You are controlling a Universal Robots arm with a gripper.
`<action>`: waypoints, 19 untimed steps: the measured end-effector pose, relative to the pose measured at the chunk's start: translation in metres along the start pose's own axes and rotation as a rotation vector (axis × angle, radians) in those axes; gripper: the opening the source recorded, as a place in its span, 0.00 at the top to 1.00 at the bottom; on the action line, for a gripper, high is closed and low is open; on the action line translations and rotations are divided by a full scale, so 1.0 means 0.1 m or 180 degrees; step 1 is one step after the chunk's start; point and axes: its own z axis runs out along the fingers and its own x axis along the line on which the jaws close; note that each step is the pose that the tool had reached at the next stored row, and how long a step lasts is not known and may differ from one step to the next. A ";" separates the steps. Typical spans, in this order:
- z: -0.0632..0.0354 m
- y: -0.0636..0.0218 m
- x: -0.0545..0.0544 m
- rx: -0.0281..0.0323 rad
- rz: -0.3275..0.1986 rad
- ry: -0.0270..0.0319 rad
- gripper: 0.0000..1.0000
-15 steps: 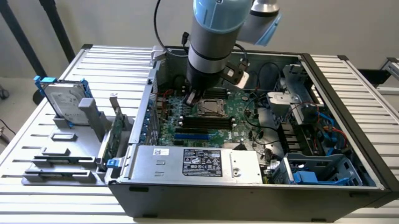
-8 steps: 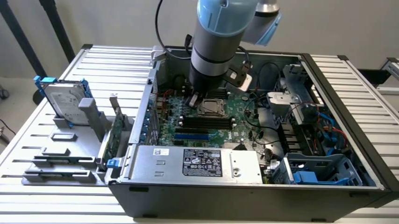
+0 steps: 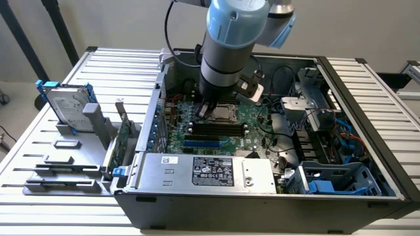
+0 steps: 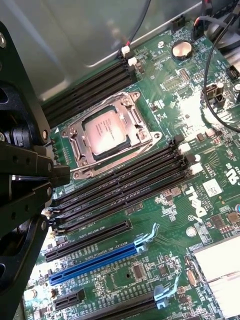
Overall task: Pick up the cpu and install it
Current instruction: 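Install the first cpu locking lever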
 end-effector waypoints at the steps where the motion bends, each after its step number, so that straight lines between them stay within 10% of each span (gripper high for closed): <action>1: 0.020 -0.001 0.00 -0.0001 0.0000 0.0000 0.89; 19: 0.358 -0.034 -0.04 -0.0025 -0.0008 0.0002 0.89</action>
